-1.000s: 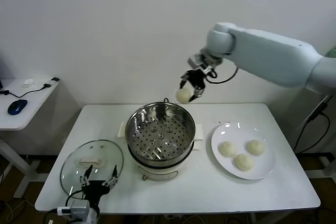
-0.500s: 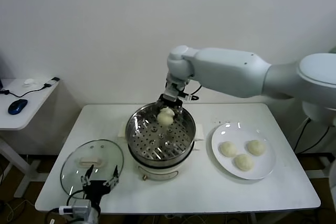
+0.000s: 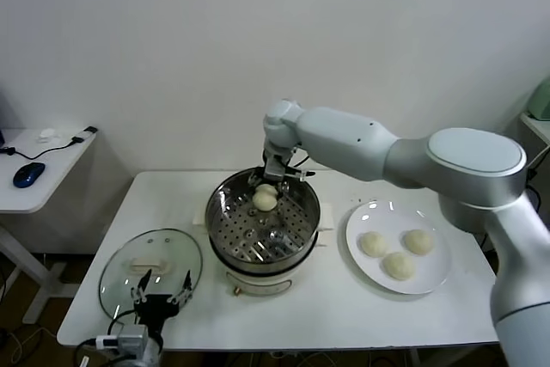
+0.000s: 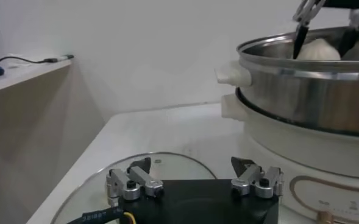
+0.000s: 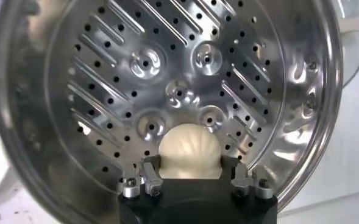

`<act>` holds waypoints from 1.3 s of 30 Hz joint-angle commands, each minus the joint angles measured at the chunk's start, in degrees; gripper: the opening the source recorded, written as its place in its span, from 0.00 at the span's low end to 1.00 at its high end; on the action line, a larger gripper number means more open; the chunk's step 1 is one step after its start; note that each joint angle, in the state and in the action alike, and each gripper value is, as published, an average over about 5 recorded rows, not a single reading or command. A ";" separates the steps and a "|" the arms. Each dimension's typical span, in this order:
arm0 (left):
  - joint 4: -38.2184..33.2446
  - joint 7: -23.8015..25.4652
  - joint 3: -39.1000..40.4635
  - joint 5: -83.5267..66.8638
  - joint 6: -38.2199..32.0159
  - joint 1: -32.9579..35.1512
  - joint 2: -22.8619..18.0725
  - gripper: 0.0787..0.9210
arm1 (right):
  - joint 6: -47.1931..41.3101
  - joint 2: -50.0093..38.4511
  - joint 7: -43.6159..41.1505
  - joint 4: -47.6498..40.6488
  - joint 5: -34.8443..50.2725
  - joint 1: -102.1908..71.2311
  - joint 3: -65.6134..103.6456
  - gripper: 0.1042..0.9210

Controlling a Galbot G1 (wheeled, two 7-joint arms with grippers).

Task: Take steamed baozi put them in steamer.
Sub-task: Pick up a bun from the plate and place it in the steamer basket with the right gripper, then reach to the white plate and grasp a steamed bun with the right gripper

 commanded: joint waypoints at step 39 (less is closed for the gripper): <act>-1.80 -0.10 -0.79 -1.30 -1.10 1.30 0.57 0.88 | -54.23 -41.76 5.58 27.33 40.11 3.94 -19.20 0.88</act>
